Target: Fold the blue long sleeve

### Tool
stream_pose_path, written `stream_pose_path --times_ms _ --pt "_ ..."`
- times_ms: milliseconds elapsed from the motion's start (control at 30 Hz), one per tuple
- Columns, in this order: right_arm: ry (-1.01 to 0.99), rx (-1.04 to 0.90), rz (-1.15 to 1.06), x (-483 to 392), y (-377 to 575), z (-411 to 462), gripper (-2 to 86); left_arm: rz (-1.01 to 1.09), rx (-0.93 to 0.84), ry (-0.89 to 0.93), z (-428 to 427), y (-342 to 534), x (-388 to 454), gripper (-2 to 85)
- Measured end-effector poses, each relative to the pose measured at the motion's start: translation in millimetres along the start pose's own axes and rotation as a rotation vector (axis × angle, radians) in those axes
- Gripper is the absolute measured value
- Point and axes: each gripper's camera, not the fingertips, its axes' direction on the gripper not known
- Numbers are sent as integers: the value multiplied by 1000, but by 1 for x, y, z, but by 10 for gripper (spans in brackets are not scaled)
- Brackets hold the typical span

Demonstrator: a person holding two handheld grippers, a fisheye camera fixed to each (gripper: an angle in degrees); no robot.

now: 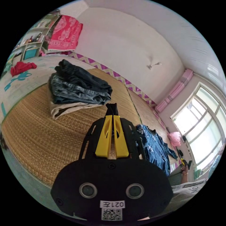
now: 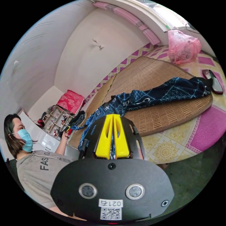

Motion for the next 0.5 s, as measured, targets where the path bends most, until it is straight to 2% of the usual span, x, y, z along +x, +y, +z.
stream_pose_path --times_ms 300,500 --pt "-38 -141 15 -39 22 88 -7 -257 90 44 1 105 -101 -9" --pt "-62 -164 21 -60 44 107 -7 -444 236 287 3 204 -139 -6"
